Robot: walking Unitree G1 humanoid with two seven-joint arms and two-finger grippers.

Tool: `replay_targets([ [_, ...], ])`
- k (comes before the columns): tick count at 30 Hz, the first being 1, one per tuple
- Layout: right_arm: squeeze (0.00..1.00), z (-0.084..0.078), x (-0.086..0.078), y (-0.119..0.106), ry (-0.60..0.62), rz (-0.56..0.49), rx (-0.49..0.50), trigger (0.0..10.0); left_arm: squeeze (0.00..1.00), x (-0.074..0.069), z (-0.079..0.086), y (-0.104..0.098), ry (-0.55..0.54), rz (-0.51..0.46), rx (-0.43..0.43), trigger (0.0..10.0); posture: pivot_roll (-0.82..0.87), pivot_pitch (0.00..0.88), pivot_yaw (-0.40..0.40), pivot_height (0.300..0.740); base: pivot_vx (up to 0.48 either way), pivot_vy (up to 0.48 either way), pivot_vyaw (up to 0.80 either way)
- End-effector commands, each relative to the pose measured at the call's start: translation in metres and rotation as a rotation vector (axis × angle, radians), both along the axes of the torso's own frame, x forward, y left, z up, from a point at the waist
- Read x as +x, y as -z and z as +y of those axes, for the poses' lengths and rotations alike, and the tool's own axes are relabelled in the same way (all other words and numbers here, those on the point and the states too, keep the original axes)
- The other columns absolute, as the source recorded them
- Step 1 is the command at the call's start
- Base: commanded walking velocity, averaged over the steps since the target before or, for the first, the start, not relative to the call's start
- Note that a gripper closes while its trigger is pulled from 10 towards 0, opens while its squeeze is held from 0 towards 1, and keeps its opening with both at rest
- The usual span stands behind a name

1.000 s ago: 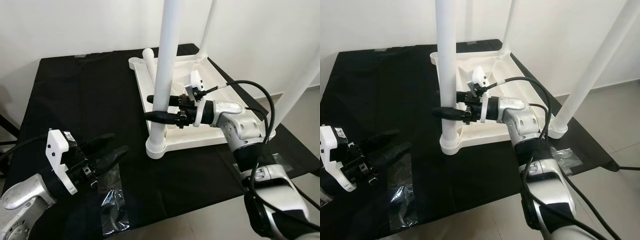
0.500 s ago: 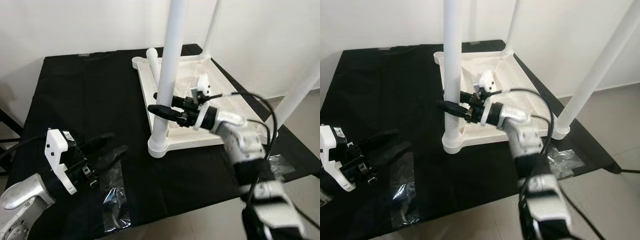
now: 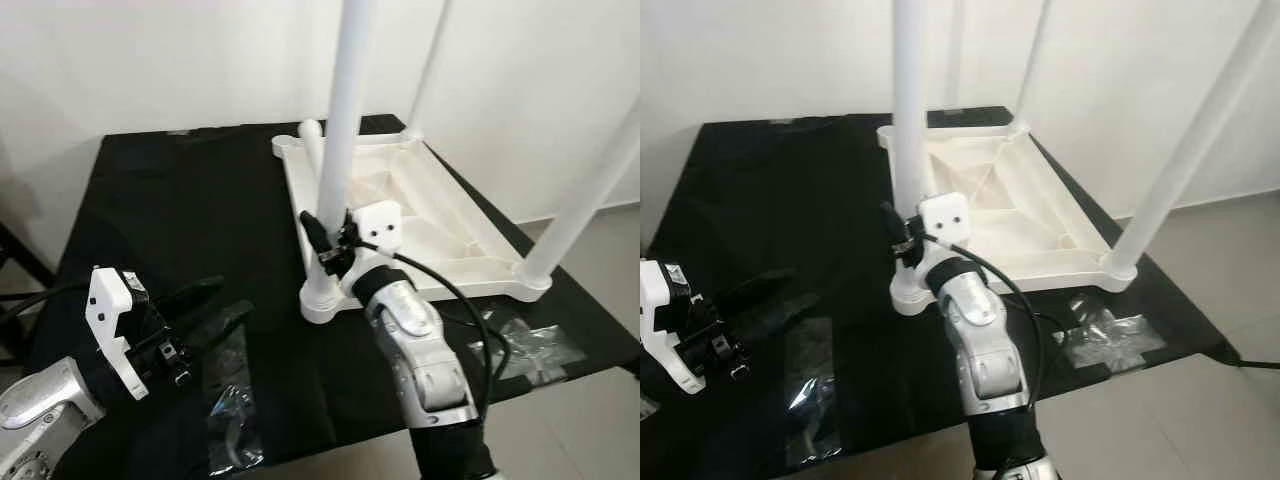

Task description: Building children table

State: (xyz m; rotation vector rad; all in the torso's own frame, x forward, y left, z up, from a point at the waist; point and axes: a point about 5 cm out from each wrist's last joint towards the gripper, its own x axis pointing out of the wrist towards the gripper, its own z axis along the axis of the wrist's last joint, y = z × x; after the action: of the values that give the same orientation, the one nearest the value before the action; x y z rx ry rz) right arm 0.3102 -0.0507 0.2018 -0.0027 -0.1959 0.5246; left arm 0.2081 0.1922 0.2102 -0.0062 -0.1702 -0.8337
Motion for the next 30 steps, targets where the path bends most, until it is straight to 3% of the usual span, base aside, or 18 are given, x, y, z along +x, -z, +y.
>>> replay_targets([
  [1,0.00,0.004,0.000,0.048,0.004,0.231,-0.074,10.0,0.00,0.000,0.002,0.002,-0.002,0.016,0.015,10.0,0.05,0.143,-0.027,0.740,0.000,0.000,0.00],
  [3,0.00,0.003,0.001,0.045,0.001,0.235,-0.059,10.0,0.00,0.000,0.002,0.002,-0.007,0.015,0.015,10.0,0.06,0.138,-0.024,0.740,0.000,0.000,0.00],
  [4,1.00,0.002,0.003,0.039,-0.023,0.224,-0.033,10.0,0.00,0.000,0.003,0.002,-0.009,0.014,0.016,10.0,0.07,0.136,-0.023,0.740,0.000,0.000,0.00],
  [6,1.00,0.002,0.003,0.039,-0.023,0.224,-0.033,10.0,0.00,0.000,0.003,0.002,-0.009,0.014,0.016,10.0,0.07,0.136,-0.023,0.740,0.000,0.000,0.00],
  [7,1.00,0.001,0.008,0.026,-0.107,0.187,0.004,10.0,0.00,0.000,0.003,0.003,-0.010,0.015,0.016,10.0,0.07,0.129,-0.019,0.740,0.000,0.000,0.00],
  [9,1.00,-0.011,0.019,-0.003,-0.332,0.084,-0.019,10.0,0.00,0.000,0.002,0.004,-0.008,0.017,0.016,10.0,0.07,0.123,-0.017,0.740,0.000,0.000,0.00],
  [13,1.00,-0.018,0.022,-0.013,-0.393,0.056,-0.052,10.0,0.00,0.000,0.002,0.004,-0.007,0.017,0.015,10.0,0.07,0.121,-0.018,0.740,0.000,0.000,0.00],
  [14,0.40,-0.028,0.025,-0.020,-0.453,0.018,-0.121,10.0,0.00,0.000,0.002,0.004,-0.005,0.017,0.014,10.0,0.07,0.118,-0.021,0.740,0.000,0.000,0.00],
  [15,0.00,-0.035,0.028,-0.023,-0.505,0.007,-0.175,10.0,0.00,0.000,0.001,0.004,-0.004,0.017,0.013,10.0,0.07,0.117,-0.022,0.740,0.000,0.000,0.00],
  [18,0.00,-0.046,0.032,-0.029,-0.636,0.001,-0.251,10.0,0.00,0.001,0.001,0.005,-0.003,0.017,0.012,10.0,0.08,0.114,-0.023,0.740,0.000,0.000,0.00],
  [23,0.00,-0.052,0.042,-0.035,-0.671,0.000,-0.262,10.0,0.00,0.001,0.000,0.005,-0.003,0.018,0.013,10.0,0.09,0.111,-0.019,0.740,0.000,0.000,0.00],
  [24,0.00,-0.056,0.055,-0.044,-0.670,0.007,-0.242,8.5,0.00,0.000,0.000,0.006,-0.001,0.021,0.015,10.0,0.10,0.108,-0.021,0.740,0.000,0.000,0.00],
  [28,0.00,-0.056,0.055,-0.044,-0.670,0.007,-0.242,8.5,0.00,0.000,0.000,0.006,-0.001,0.021,0.015,10.0,0.10,0.108,-0.021,0.740,0.000,0.000,0.00],
  [29,0.00,-0.057,0.058,-0.049,-0.696,0.008,-0.218,0.0,0.00,0.000,0.000,0.006,0.000,0.023,0.016,10.0,0.10,0.108,-0.023,0.740,0.000,0.000,0.00],
  [30,0.00,-0.058,0.059,-0.052,-0.724,0.009,-0.199,0.0,0.00,-0.001,-0.001,0.006,0.000,0.023,0.016,10.0,0.10,0.109,-0.026,0.740,0.000,0.000,0.00],
])
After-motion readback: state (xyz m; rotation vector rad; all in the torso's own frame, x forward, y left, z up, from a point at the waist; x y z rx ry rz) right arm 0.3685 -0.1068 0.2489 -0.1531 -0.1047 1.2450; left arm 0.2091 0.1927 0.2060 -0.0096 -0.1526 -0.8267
